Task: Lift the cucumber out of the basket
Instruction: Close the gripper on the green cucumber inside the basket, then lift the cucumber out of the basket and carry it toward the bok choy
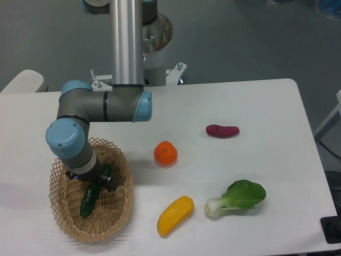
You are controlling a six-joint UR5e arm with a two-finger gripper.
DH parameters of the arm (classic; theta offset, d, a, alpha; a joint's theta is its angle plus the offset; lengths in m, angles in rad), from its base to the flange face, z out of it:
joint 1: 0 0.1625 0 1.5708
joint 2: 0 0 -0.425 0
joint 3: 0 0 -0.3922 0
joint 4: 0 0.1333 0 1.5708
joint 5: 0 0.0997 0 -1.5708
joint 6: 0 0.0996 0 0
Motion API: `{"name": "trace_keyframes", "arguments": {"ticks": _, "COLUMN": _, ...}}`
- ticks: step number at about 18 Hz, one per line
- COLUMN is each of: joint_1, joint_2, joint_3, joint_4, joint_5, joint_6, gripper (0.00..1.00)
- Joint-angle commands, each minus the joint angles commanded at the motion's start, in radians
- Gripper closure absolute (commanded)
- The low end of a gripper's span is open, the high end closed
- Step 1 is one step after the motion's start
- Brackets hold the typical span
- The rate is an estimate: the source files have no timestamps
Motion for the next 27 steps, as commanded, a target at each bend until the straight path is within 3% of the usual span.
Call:
{"name": "trace_keyframes", "arguments": {"ticks": 1, "joint_1": 0.0, "joint_2": -0.002, "joint_3": 0.003, "joint_4": 0.0, "joint_5": 0.002, "joint_6": 0.002, "gripper": 0.05}}
{"name": "trace_keyframes", "arguments": {"ticks": 4, "joint_1": 0.0, "joint_2": 0.0, "joint_3": 0.008, "joint_4": -0.002, "joint_5": 0.012, "joint_6": 0.012, "gripper": 0.69}}
{"name": "trace_keyframes", "arguments": {"ticks": 6, "joint_1": 0.002, "joint_2": -0.002, "joint_3": 0.014, "joint_4": -0.002, "joint_5": 0.012, "joint_6": 0.026, "gripper": 0.87}}
{"name": "trace_keyframes", "arguments": {"ticks": 7, "joint_1": 0.002, "joint_2": 0.0, "joint_3": 0.015, "joint_4": -0.002, "joint_5": 0.012, "joint_6": 0.04, "gripper": 0.91}}
{"name": "trace_keyframes", "arguments": {"ticks": 12, "joint_1": 0.011, "joint_2": 0.014, "joint_3": 0.034, "joint_4": -0.008, "joint_5": 0.014, "joint_6": 0.081, "gripper": 0.93}}
{"name": "trace_keyframes", "arguments": {"ticks": 16, "joint_1": 0.034, "joint_2": 0.058, "joint_3": 0.101, "joint_4": -0.034, "joint_5": 0.017, "joint_6": 0.139, "gripper": 0.93}}
{"name": "trace_keyframes", "arguments": {"ticks": 21, "joint_1": 0.164, "joint_2": 0.136, "joint_3": 0.138, "joint_4": -0.083, "joint_5": 0.017, "joint_6": 0.337, "gripper": 0.93}}
{"name": "trace_keyframes", "arguments": {"ticks": 27, "joint_1": 0.346, "joint_2": 0.15, "joint_3": 0.166, "joint_4": -0.107, "joint_5": 0.009, "joint_6": 0.618, "gripper": 0.93}}
